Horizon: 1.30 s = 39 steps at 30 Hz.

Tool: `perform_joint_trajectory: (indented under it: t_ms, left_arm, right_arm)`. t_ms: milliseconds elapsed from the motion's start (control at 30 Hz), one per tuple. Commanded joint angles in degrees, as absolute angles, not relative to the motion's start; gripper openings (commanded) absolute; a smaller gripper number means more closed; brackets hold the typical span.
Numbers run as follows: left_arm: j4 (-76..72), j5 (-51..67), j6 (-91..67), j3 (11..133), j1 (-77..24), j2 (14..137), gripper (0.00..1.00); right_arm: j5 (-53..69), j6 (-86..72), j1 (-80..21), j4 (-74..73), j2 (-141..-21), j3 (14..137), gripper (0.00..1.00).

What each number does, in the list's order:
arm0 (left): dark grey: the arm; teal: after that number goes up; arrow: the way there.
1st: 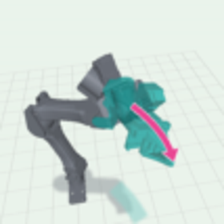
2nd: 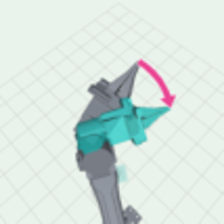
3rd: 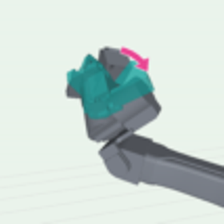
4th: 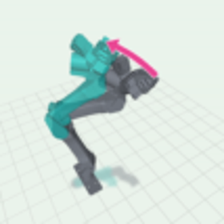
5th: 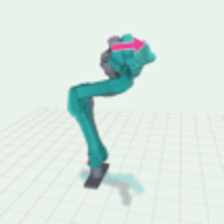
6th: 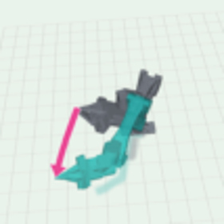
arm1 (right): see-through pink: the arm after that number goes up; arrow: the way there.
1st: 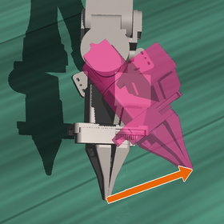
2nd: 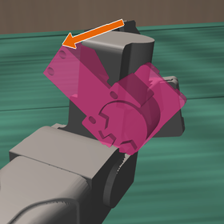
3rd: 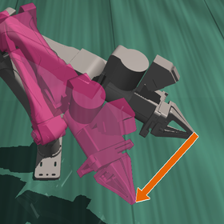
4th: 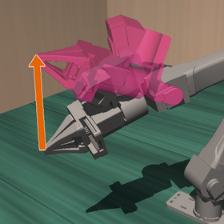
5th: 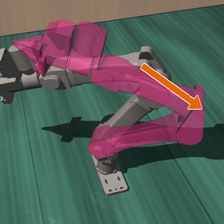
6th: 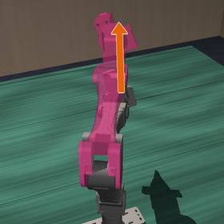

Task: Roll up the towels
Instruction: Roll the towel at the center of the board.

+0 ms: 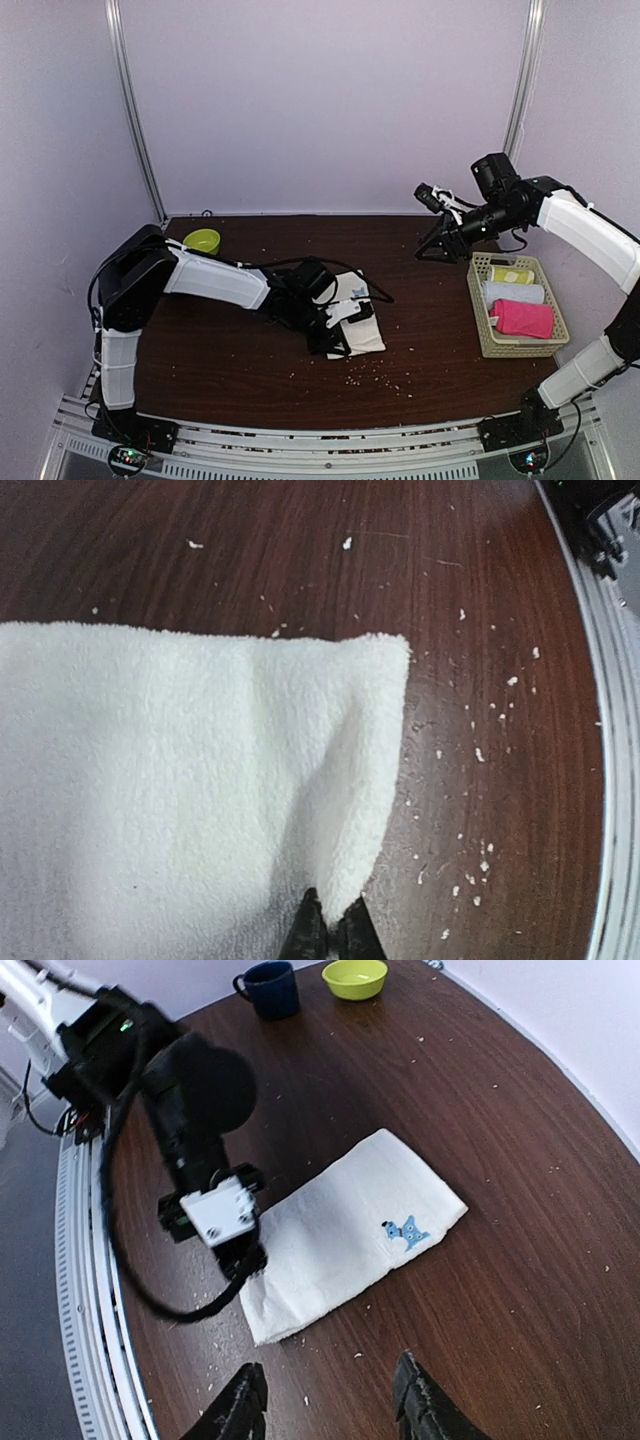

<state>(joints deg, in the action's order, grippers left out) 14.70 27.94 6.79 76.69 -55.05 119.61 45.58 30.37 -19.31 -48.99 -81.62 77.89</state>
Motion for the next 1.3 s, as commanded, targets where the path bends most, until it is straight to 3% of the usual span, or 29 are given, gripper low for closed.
perform_joint_trajectory:
  t_ms: [0,200,367,767,1267]
  left_arm:
    - [14.2,45.9,-1.0,78.1,-52.3,122.7,0.00]
    - [13.1,56.3,-6.8,80.7,-49.9,127.0,0.00]
    - [12.8,61.7,-11.6,82.3,-48.3,129.9,0.00]
    - [14.3,60.6,-14.1,83.4,-47.2,132.5,0.01]
    - [14.6,60.2,-13.9,82.9,-47.1,133.5,0.01]
  right_arm:
    - [48.4,45.4,-19.7,-61.2,-81.2,74.1,0.45]
    - [43.3,51.2,-25.5,-61.4,-81.6,65.1,0.42]
    - [33.1,47.3,-35.7,-50.4,-79.8,58.6,0.41]
    - [18.0,46.4,-49.9,-33.5,-90.5,62.0,0.43]
    - [9.3,48.1,-55.0,-25.3,-98.8,61.7,0.40]
